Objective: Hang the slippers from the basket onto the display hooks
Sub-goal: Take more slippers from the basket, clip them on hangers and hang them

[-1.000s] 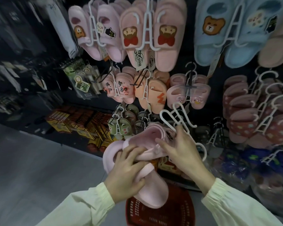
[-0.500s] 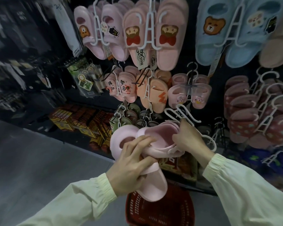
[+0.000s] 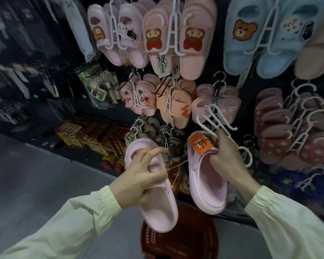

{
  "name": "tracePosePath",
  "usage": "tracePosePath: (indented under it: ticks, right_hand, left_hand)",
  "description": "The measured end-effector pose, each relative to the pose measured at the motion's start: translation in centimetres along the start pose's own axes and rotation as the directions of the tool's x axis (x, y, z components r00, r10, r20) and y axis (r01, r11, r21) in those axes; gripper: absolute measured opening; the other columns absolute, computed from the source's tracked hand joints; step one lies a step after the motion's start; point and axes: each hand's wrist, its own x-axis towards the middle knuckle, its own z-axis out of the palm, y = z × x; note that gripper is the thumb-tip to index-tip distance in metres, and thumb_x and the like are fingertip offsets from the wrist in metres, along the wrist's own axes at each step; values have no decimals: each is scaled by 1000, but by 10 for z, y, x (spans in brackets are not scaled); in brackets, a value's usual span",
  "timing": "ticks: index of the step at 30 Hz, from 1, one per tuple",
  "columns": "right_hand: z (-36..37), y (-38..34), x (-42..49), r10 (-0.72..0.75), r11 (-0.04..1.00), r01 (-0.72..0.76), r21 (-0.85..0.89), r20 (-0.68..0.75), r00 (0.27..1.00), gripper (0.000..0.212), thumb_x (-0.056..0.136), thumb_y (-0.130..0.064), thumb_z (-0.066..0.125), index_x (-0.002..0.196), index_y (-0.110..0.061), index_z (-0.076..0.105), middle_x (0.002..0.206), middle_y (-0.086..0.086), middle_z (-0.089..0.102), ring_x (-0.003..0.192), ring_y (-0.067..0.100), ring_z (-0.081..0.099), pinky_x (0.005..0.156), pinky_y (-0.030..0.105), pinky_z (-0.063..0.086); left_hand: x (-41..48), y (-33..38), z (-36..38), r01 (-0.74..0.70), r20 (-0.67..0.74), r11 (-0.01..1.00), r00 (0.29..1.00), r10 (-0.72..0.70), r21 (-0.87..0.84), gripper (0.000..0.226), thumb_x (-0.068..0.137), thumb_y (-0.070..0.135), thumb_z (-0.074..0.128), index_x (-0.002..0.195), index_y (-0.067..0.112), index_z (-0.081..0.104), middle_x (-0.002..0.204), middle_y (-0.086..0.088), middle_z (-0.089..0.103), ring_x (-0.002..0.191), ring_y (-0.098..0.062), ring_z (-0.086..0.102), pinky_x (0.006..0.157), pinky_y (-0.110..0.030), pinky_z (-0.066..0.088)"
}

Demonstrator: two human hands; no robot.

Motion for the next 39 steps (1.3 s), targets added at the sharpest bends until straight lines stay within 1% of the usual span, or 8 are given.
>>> tracePosePath:
  ticks: [3,7,11,17,23,28,33,39]
  right_hand:
    - [1,-5,-11,-108,994,107,34,16,994,43,79,5,60,90,-34,46,85,-15,58,82,2,58,63,14,40]
    - [14,-2,-22,-204,976,206,-75,44,978,34,77,-2,66,105,-18,55,101,-2,64,96,22,59,86,47,46]
    - [24,-3,-38,-292,940,298,-166,58,955,39,68,0,70,98,-17,53,93,2,62,91,25,53,82,41,37]
    - [28,-2,-53,-372,909,376,-180,57,926,76,51,7,69,94,-38,26,84,-13,43,83,13,42,79,30,27]
    - [35,0,-62,-352,916,357,-183,60,934,65,61,-2,73,94,-37,30,85,-11,51,85,18,53,84,31,31]
    - [36,1,-71,-339,916,327,-230,-12,941,48,69,-11,75,96,-29,40,87,-8,57,86,17,53,87,32,32]
    - [32,-5,-75,-353,923,323,-209,-129,927,18,77,-28,46,93,-31,37,84,-15,44,80,14,51,87,33,33]
    - [24,-8,-72,-336,927,290,-237,-181,924,21,74,-21,40,92,-31,35,82,-15,41,76,16,49,83,35,36]
  left_hand:
    - [1,-3,-2,42,36,999,999,-41,-10,41,68,-1,57,101,22,63,151,-13,35,137,-36,34,96,-60,39]
    - [6,-2,-4,121,15,991,993,-120,-62,56,70,8,60,124,18,50,145,-8,36,137,-29,35,109,-49,39]
    - [13,7,-3,225,6,973,974,-225,-42,82,73,32,63,149,18,36,143,-9,35,136,-26,33,113,-42,36]
    - [16,12,1,118,-33,981,993,-114,154,53,69,20,53,121,7,55,139,-21,41,130,-40,39,100,-56,45]
    - [13,10,9,31,-47,987,999,-24,157,55,62,-1,49,115,5,63,136,-16,41,124,-40,41,93,-55,49]
    - [19,14,9,-27,-116,972,992,55,232,12,83,-3,64,93,2,69,134,-17,43,119,-44,46,88,-56,51]
    - [22,15,9,5,-117,966,993,26,260,17,83,11,75,99,14,73,130,-18,48,121,-42,43,90,-57,50]
    - [30,19,6,112,-123,971,989,-88,209,47,75,1,81,114,20,65,127,-22,48,109,-40,49,81,-50,54]
